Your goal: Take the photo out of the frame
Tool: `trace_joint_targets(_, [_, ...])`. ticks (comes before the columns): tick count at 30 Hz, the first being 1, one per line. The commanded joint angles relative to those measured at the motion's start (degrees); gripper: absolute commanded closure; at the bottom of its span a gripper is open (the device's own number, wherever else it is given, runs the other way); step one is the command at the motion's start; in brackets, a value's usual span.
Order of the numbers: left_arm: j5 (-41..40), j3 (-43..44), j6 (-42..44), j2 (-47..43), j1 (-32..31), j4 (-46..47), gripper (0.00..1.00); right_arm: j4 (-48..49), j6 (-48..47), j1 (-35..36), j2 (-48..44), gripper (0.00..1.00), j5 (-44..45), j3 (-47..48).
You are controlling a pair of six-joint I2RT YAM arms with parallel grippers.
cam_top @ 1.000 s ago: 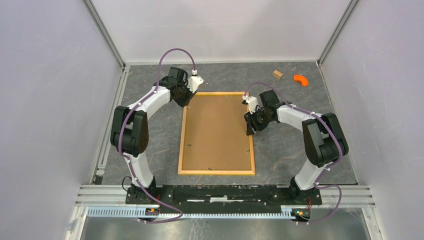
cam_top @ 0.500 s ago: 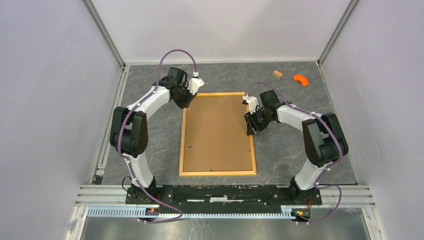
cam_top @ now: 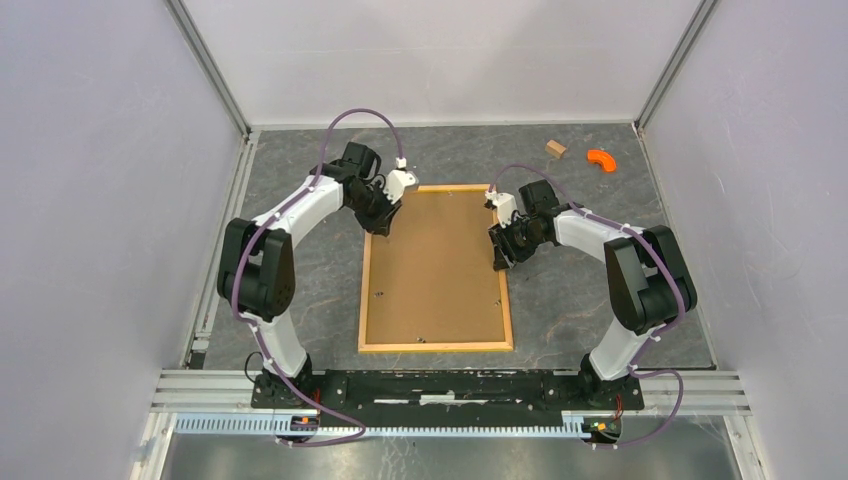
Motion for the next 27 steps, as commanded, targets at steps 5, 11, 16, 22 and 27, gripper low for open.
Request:
trace_joint_targets(5, [-7.47,0.36,-4.69,-1.66,1.7,3.68,0.98,-0.95,-0.86,0.4,2.22,0.54,2.76,-1.71])
trace_joint_targets(11, [-11.68,1.3,-5.49,-0.81,2.37,7.04,0.98,-0.84,-0.89,0.36,1.95,0.54,2.79,-1.98])
trace_joint_targets(16, [-10.73,2.54,-6.13,0.75,2.42,7.32,0.98,-1.02,-0.97,0.4,2.15,0.54,2.74,-1.8])
trace_joint_targets(22, [-9.59,3.48,-7.19,2.18,2.18,8.17,0.98,-0.98,-0.97,0.33,2.34,0.54,2.73,-1.71])
trace_joint_targets(27, [-8.37,5.07,-7.94,3.56,2.06,8.68,0.98,-1.08,-0.89,0.4,2.68,0.54,2.79,-1.54])
